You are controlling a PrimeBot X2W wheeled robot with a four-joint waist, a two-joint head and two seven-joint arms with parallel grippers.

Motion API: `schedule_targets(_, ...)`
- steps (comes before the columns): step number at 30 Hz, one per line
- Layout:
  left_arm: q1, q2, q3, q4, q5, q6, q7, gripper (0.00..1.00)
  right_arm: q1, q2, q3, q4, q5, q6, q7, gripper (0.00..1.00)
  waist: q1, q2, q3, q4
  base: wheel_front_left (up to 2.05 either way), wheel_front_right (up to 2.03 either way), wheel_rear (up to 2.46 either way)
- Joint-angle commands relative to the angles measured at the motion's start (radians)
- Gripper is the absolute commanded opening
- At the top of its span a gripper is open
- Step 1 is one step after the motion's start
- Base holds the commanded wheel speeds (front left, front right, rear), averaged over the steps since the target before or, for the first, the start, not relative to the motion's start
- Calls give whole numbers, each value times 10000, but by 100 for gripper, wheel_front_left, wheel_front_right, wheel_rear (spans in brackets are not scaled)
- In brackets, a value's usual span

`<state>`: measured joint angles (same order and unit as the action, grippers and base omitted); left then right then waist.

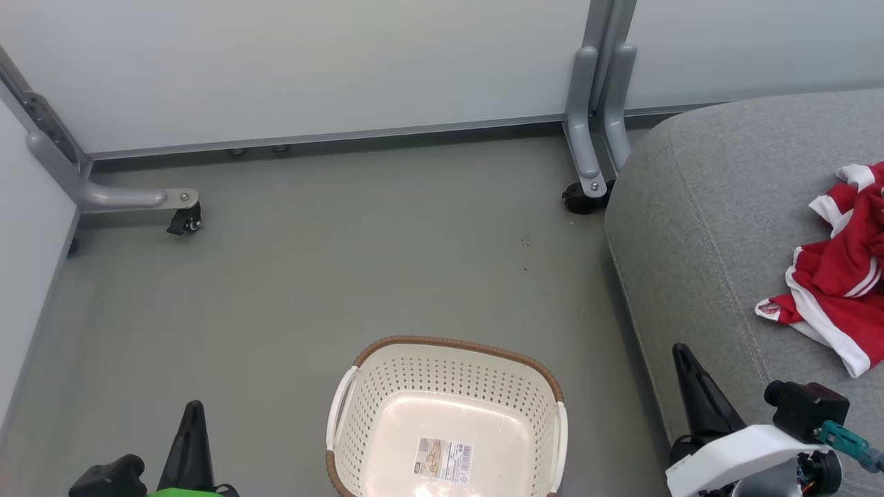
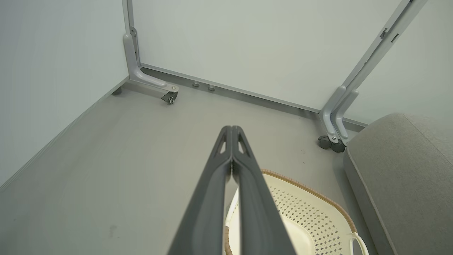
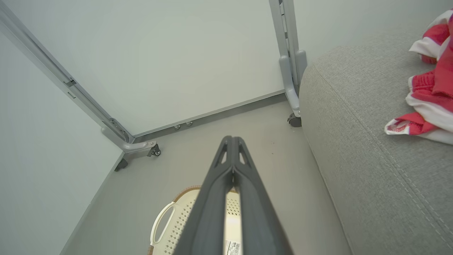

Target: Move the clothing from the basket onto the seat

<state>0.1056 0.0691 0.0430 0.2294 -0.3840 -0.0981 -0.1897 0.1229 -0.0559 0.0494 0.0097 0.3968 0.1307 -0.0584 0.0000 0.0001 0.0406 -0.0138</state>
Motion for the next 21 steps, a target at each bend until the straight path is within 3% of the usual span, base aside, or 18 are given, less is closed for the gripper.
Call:
schedule_targets(1, -376, -2, 85, -134, -476, -57, 97, 0, -286, -102, -33, -42, 514, 0, 22, 0, 0, -1, -5, 2, 0, 0, 0)
schedule_targets(21, -866, -46, 248, -74, -3649, -135, 875, 0, -843, -252, -208, 576, 3855, 0, 273, 0, 0, -1, -72, 26, 0, 0, 0)
